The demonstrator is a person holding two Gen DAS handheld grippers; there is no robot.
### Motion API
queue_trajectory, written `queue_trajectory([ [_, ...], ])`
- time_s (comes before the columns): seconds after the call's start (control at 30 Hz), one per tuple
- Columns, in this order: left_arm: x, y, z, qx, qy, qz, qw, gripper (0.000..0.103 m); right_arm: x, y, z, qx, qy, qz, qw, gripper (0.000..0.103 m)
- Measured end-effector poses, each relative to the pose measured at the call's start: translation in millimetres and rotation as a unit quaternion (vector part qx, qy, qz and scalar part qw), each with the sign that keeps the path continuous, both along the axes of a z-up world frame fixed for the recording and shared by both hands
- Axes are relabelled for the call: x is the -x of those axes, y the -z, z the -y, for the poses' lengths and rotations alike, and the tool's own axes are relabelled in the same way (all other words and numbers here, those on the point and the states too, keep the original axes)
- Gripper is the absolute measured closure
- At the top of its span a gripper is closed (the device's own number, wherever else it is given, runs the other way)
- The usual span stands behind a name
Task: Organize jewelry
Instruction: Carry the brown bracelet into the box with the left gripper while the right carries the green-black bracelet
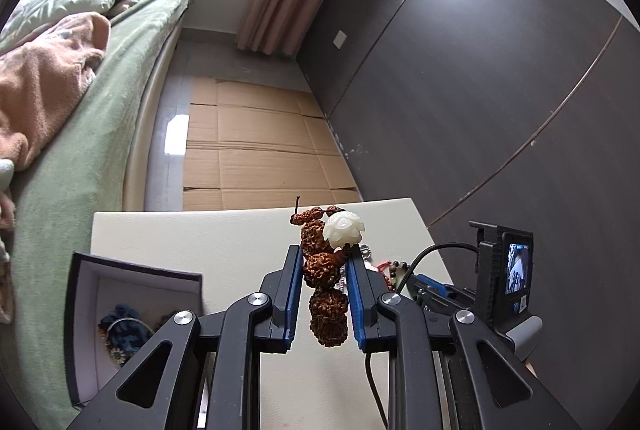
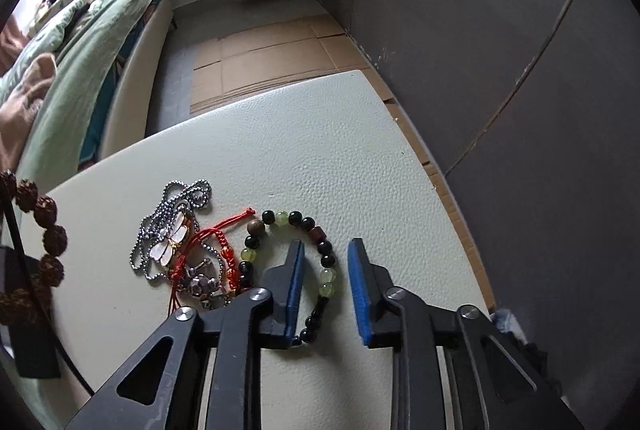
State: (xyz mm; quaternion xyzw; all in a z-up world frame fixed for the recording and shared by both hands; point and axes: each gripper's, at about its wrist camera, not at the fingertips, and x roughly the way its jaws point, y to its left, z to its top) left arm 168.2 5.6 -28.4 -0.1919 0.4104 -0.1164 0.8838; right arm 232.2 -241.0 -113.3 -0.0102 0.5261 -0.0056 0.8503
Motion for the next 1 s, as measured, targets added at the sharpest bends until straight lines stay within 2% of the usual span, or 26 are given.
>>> queue_trajectory([
  [0.03, 1.6, -0.9, -2.1, -0.002, -0.002, 0.0, 1.0, 0.08, 0.9, -1.0, -3.3, 0.002, -0.009, -0.002, 1.0, 0.093],
  [0.17, 12.4, -7.4, -13.1, -0.009, -0.011, 0.004, 0.9999, 0.08, 3.5, -4.1, -5.8, -0.004, -0.024, -0.007, 1.0, 0.093],
  [0.47, 33.1, -26.3, -34.0, -0.018, -0.028, 0.019, 0.9993, 0.08, 26.3, -40.4, 1.4, -0.107, -0.042, 0.033, 0.993, 0.094],
  [0.73, 43.5, -29.7, -54.8, -0.029, -0.039, 0.018, 0.9986, 0.08, 45.4, -71.0, -4.0, -0.191, -0.051, 0.085, 0.977, 0.094],
  [1.0, 47.4, -23.4, -72.7, -0.045, -0.048, 0.001, 0.9978, 0.08, 62.1, -96.3, -35.4, -0.228, -0.1, 0.134, 0.959, 0.094],
])
